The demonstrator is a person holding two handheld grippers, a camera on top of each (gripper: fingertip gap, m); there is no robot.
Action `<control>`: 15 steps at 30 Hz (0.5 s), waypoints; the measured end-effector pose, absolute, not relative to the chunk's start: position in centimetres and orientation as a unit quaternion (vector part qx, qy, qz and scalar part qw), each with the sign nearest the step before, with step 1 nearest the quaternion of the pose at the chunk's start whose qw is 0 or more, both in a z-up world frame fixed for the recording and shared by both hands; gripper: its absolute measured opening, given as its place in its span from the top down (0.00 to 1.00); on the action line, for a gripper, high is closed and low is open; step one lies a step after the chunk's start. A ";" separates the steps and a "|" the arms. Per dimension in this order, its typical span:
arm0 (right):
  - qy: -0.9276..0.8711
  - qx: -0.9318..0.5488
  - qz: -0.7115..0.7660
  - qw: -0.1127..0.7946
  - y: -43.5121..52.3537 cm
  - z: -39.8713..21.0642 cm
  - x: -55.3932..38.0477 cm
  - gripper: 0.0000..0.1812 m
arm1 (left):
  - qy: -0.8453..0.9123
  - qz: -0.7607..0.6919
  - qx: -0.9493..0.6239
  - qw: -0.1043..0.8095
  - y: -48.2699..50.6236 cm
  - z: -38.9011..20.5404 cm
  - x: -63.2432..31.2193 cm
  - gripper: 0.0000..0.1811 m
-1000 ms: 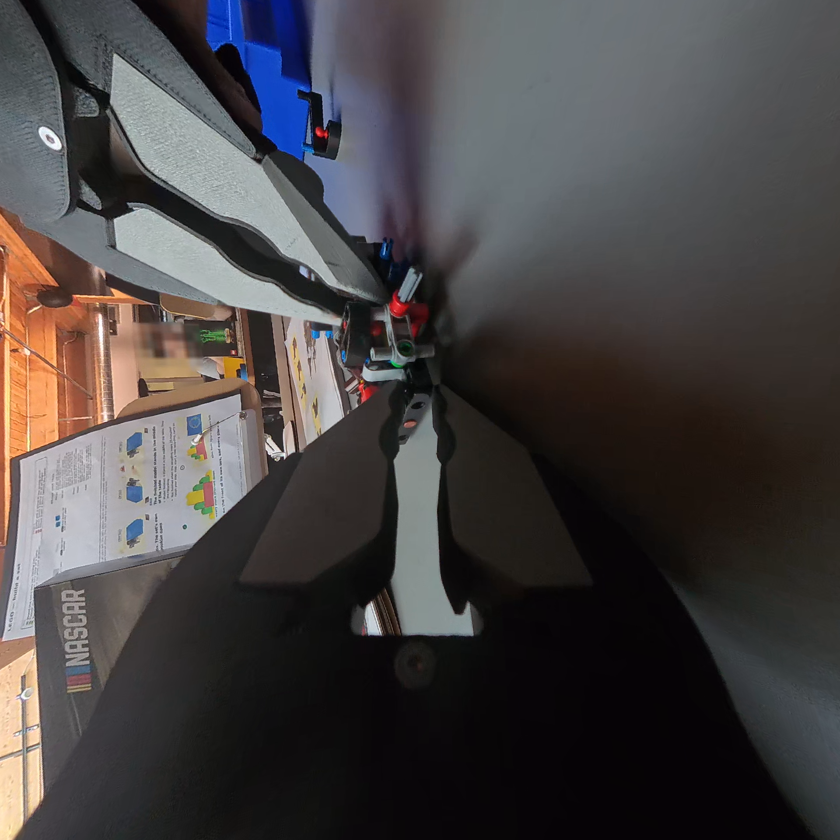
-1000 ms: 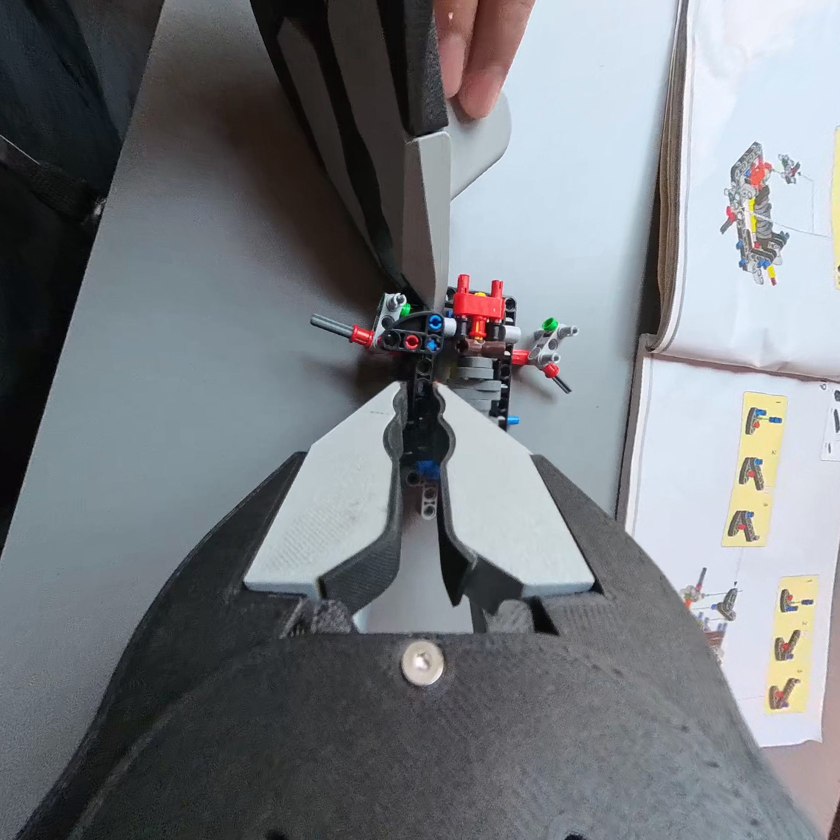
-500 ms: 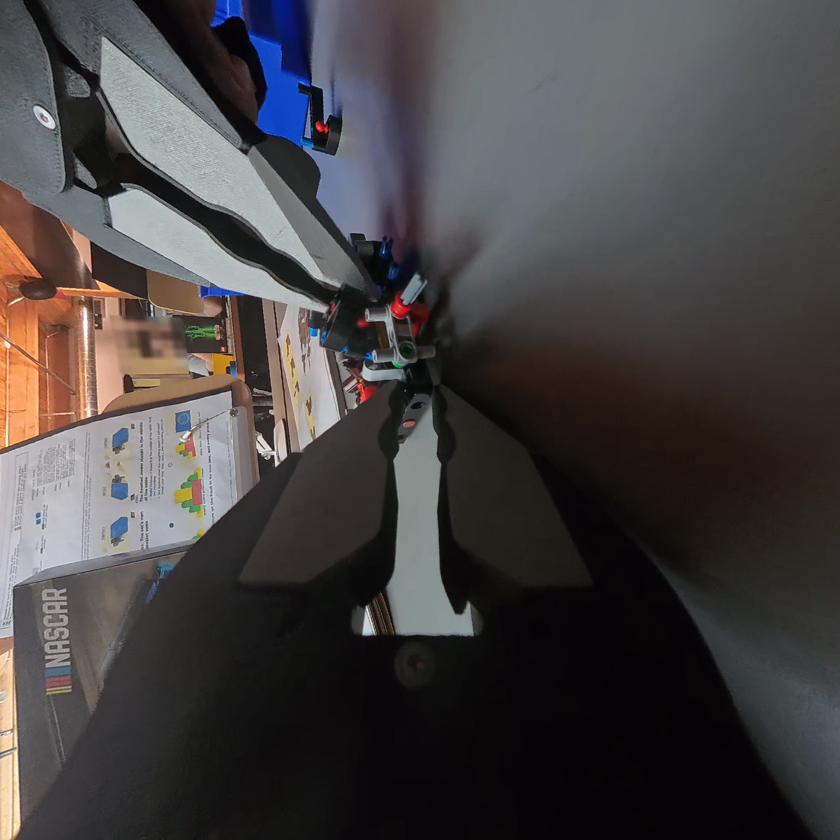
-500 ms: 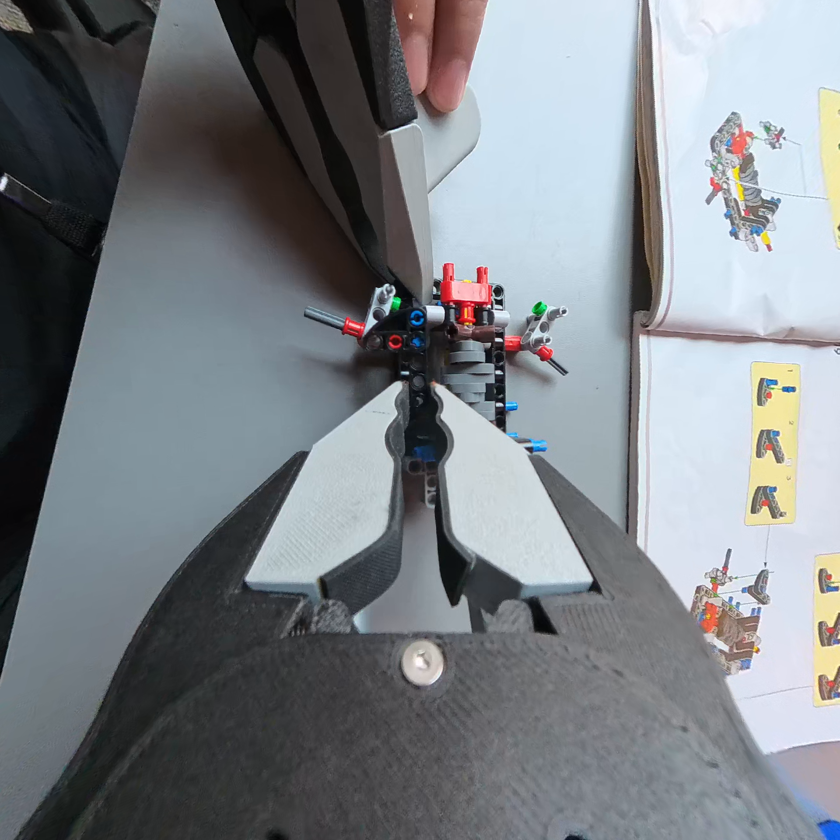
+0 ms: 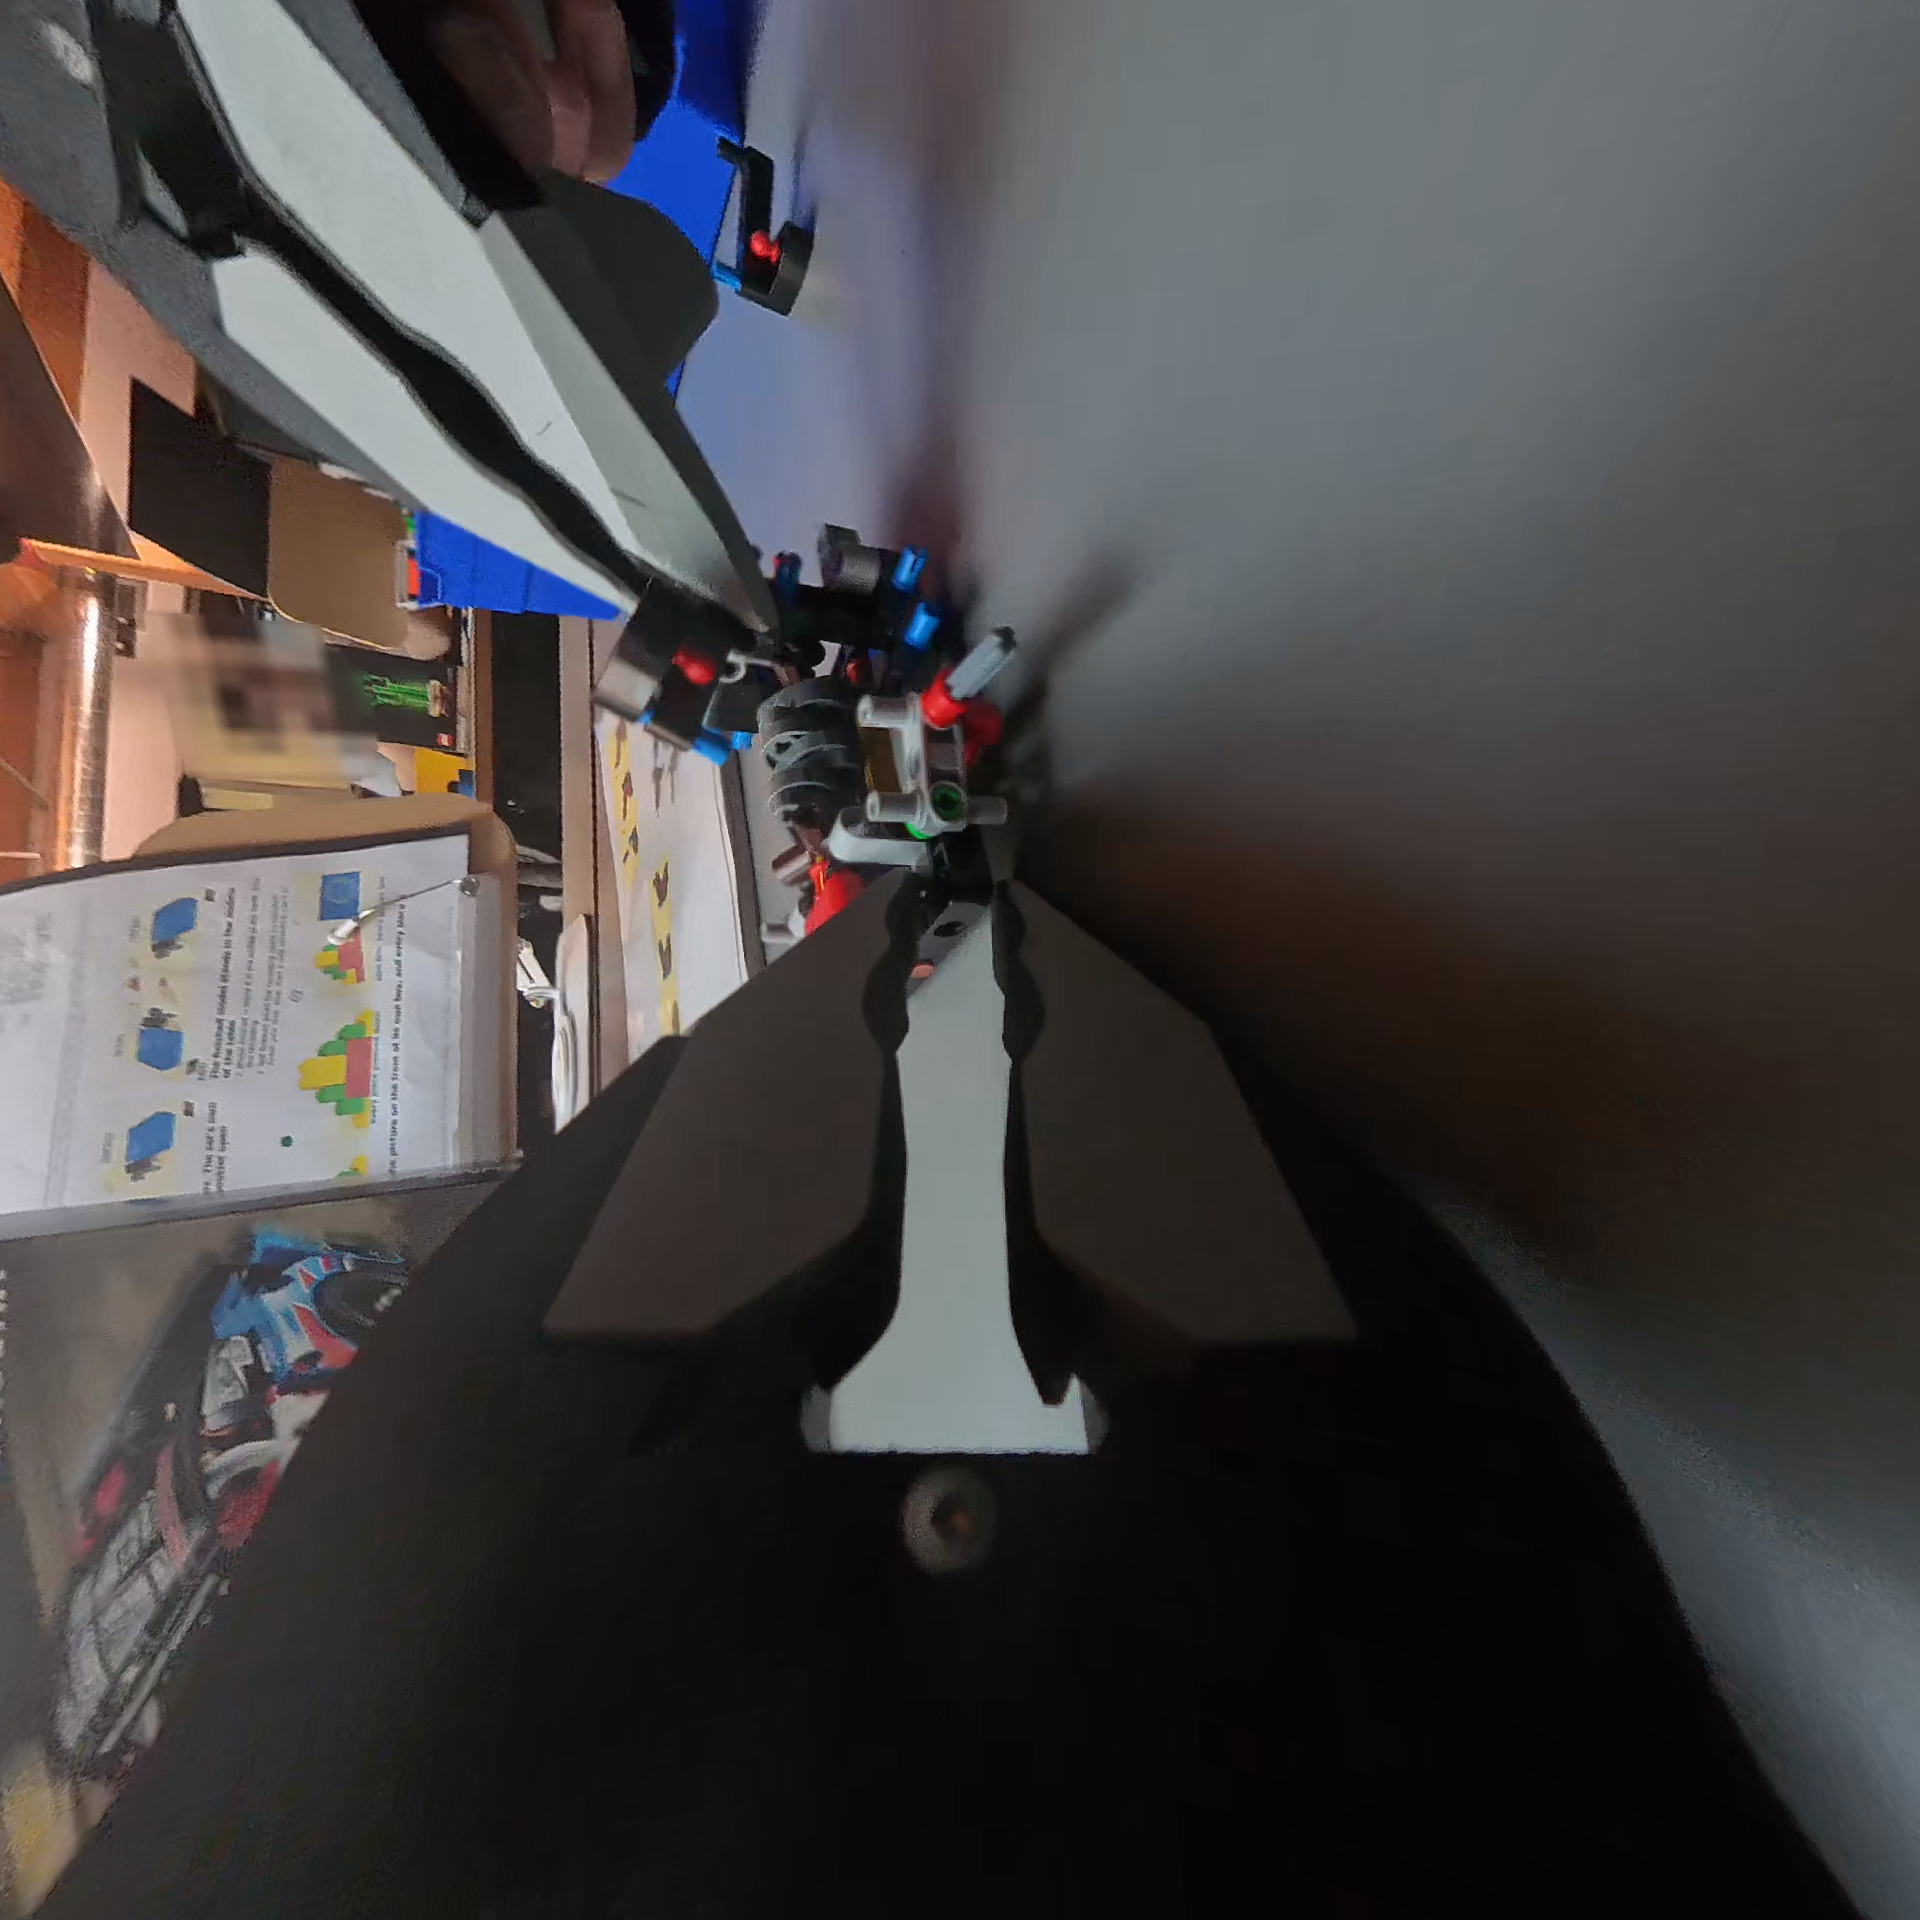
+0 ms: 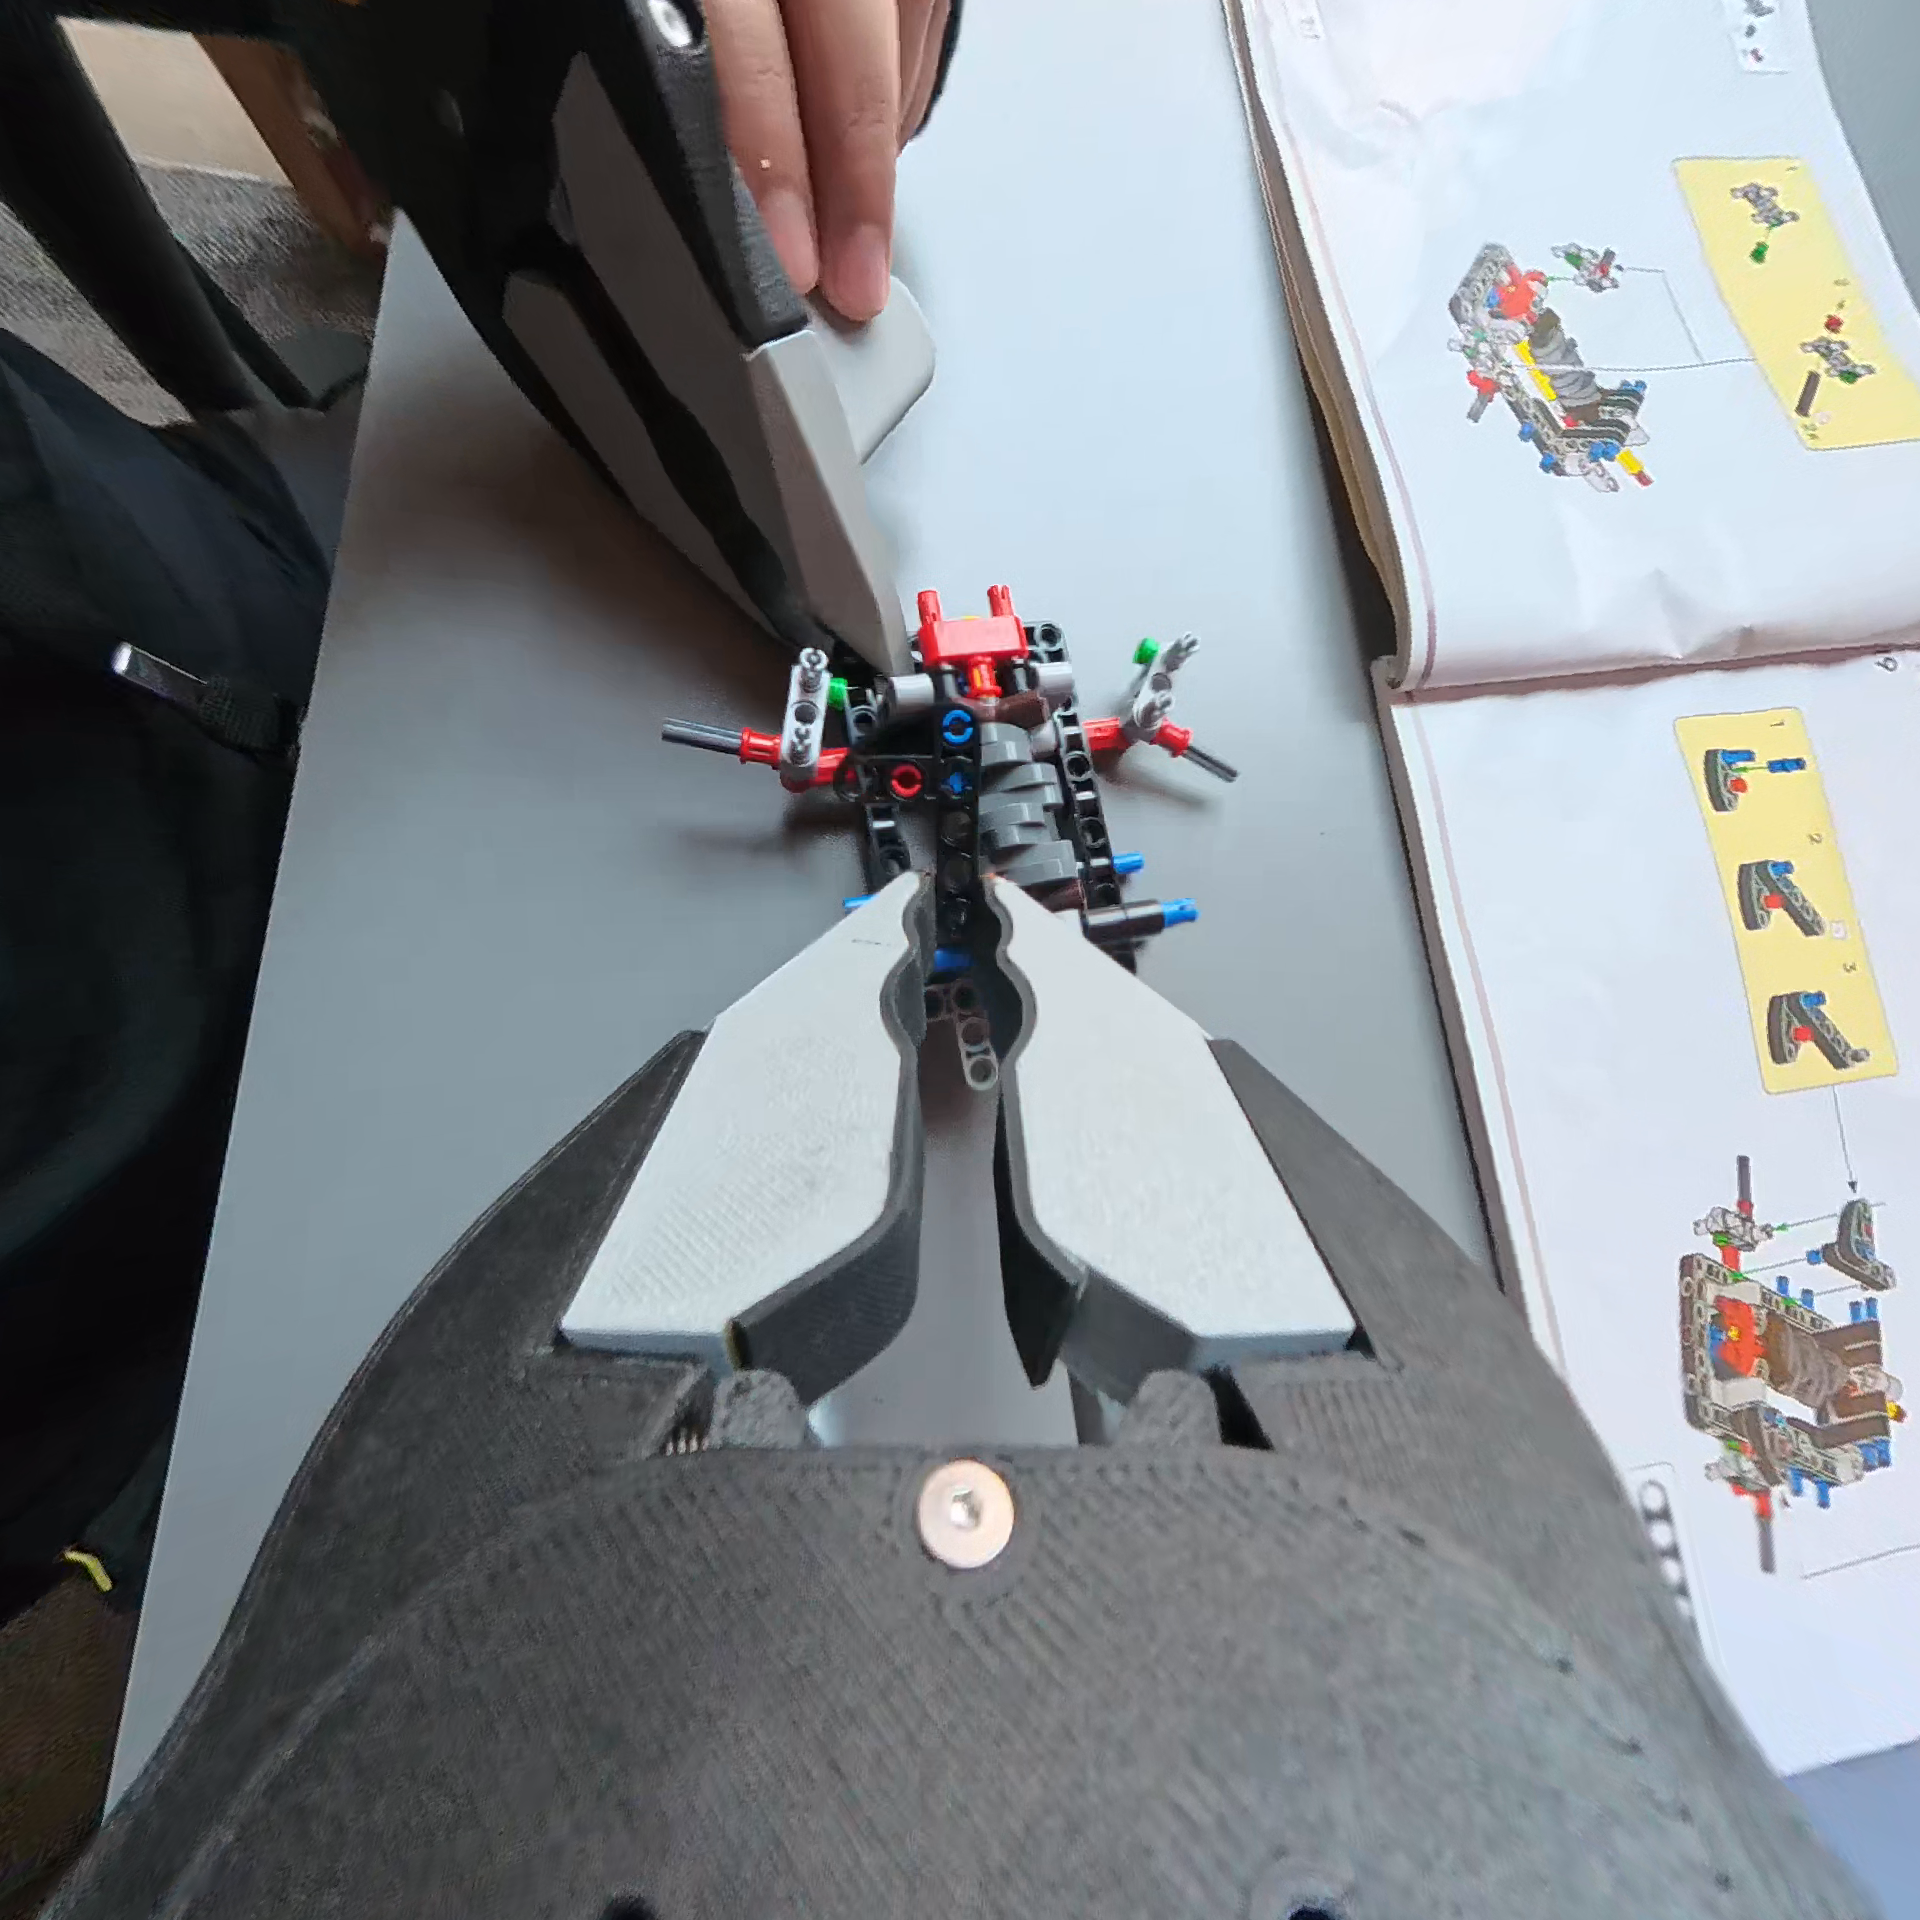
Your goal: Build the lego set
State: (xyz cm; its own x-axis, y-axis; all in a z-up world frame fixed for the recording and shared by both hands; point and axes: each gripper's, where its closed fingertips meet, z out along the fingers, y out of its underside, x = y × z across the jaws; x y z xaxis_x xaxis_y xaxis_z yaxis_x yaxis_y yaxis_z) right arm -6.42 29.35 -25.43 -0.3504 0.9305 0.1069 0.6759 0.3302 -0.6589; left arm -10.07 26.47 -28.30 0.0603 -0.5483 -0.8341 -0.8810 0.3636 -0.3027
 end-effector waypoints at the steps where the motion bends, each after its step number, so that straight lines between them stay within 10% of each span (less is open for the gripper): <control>1: -0.776 -0.516 0.269 0.243 29.2 -25.4 -6.3 0.98 | 0.660 0.162 -0.546 0.490 26.4 -28.3 -10.4 0.94; 15: -0.744 -0.474 0.365 0.300 29.0 -22.6 -5.3 0.98 | 0.622 0.017 -0.634 0.459 24.9 -27.8 -10.4 0.83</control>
